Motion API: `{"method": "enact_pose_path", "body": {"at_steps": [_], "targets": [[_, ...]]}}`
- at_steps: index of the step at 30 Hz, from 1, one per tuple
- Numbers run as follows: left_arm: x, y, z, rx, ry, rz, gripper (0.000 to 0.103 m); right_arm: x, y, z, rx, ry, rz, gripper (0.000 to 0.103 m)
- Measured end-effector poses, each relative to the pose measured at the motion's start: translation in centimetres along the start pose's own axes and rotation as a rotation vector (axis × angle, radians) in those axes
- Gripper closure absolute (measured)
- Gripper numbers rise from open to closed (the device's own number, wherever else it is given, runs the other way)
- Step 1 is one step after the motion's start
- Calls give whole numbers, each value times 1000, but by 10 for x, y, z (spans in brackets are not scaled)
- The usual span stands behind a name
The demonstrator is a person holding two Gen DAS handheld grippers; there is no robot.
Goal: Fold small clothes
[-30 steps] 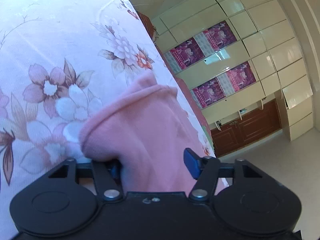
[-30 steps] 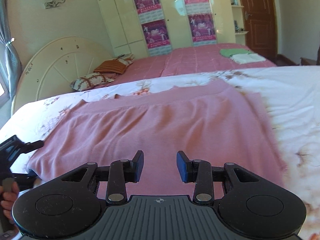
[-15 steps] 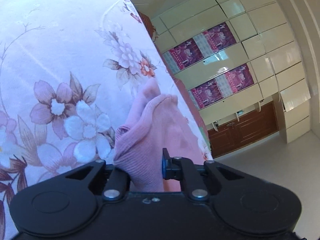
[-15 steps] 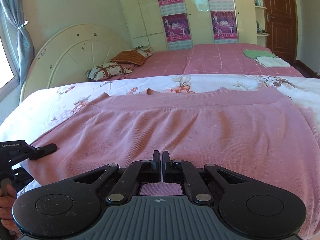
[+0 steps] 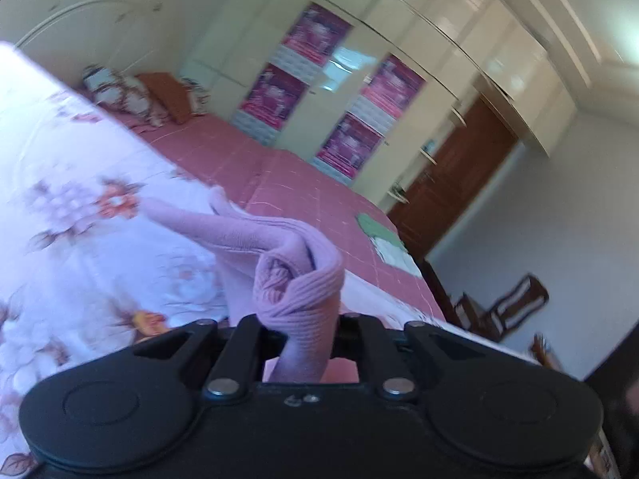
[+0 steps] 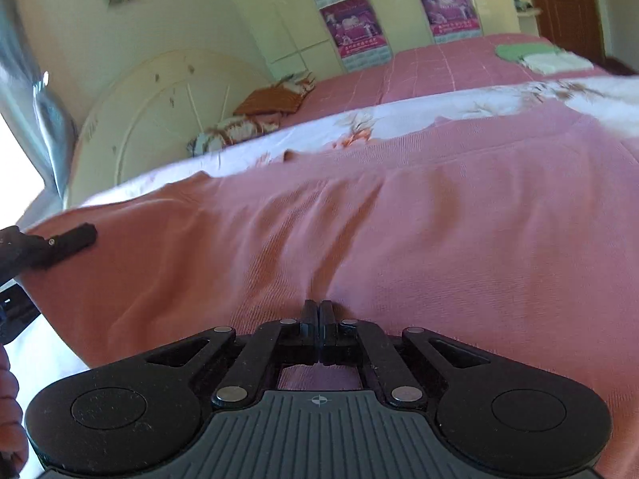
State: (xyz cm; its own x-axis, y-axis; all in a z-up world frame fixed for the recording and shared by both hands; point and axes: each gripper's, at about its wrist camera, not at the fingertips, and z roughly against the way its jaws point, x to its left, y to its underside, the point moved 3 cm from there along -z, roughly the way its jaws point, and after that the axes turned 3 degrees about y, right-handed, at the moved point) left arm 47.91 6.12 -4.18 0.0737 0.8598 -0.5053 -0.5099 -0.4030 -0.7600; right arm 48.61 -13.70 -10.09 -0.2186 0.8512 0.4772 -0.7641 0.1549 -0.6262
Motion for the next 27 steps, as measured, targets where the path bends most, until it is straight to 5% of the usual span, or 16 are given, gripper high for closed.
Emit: {"method": "enact_pose_path", "body": {"at_steps": [4,8,12,13,15,16,19,21,23,27], "targets": [[-98,23,-39,115,80,-219,96,-65,-16,67,-164,-10,-198,103],[-165,86,-89,273,112,-358,95,-136,-25,128,-223,23,-281,103],[-199,163,-137,484,98,-456,74,-190,-23,168,-216,38,-347,101],[-206,171,-132,458,98,-495,63,-199,-22,173,-208,43,-363,96],[-212,167,-111,381,133,-498,42,-211,-18,185,-214,49,-373,47],[-206,157,-99,342,139,-460,36,-212,-17,190,-227,39,-366,44],[-180,121,-76,233,112,-370,32,-208,-17,196,-212,-46,-355,44],[-156,100,-75,181,-7,-374,30,-197,-19,190,-196,-95,-332,47],[-132,84,-88,202,-130,-370,34,-182,-21,179,-155,-128,-300,49],[-88,80,-101,273,-183,-297,31,-158,-18,148,-58,-90,-224,55]]}}
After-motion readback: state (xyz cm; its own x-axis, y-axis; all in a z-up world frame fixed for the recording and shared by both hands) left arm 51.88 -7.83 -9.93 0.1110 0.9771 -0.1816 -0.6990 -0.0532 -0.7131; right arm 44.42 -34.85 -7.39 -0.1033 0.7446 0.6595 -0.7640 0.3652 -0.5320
